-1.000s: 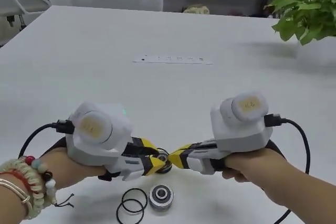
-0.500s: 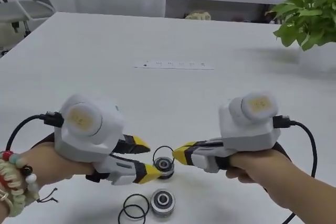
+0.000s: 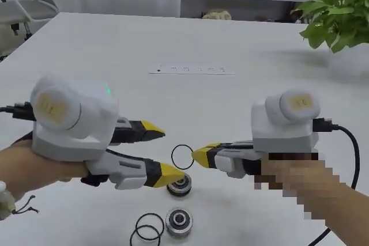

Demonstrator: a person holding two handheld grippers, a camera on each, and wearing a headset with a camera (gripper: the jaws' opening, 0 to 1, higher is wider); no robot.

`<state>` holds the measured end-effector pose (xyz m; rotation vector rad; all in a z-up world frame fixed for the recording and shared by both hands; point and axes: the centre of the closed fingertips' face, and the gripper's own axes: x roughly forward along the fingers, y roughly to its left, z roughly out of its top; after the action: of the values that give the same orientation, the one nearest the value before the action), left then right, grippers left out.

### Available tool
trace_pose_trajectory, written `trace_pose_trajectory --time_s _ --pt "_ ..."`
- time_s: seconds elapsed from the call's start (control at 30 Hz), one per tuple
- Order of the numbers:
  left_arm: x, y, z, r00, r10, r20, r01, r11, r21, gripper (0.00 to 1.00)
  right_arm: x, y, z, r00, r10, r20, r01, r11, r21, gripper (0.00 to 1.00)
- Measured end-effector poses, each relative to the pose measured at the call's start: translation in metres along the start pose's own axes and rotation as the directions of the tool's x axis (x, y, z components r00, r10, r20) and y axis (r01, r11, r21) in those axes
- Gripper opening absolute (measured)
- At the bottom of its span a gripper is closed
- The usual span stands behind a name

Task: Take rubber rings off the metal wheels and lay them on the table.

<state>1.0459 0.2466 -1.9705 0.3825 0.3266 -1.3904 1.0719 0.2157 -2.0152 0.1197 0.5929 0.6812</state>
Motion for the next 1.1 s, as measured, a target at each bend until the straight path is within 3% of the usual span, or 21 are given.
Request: trace_pose_trajectory --time_s 0.1,0.23,0.57,0.87,1.0,1.1 --pt "-0.010 -0.010 0.014 0.9992 -0.026 0.029 0.025 0.999 0.023 0.65 -0.001 0.001 0.000 1.0000 -0.002 0.001 0.002 1.000 -0.003 0.00" --pt "-0.027 -0.018 0.030 0.9975 -0.028 0.065 0.025 0.999 0.043 0.72 0.000 0.001 0.004 0.9999 0.004 0.016 -0.004 1.000 0.010 0.00" --pt "-0.073 -0.026 0.039 0.9944 0.037 0.099 -0.043 0.997 0.058 0.78 -0.002 0.009 0.013 0.9985 0.030 0.045 -0.031 0.999 0.015 0.00" --pt "-0.110 -0.020 0.017 0.9840 0.152 0.094 -0.152 0.988 -0.001 0.81 -0.002 0.026 0.017 0.9955 0.077 0.055 -0.077 0.997 0.012 0.00" --pt "-0.115 -0.019 -0.001 0.9749 0.200 0.097 -0.197 0.979 -0.045 0.83 0.000 0.035 0.018 0.9917 0.114 0.060 -0.115 0.993 0.020 0.00" --pt "-0.115 -0.026 -0.016 0.9763 0.201 0.079 -0.194 0.976 -0.097 0.85 0.001 0.044 0.018 0.9889 0.137 0.058 -0.139 0.990 0.022 0.00"
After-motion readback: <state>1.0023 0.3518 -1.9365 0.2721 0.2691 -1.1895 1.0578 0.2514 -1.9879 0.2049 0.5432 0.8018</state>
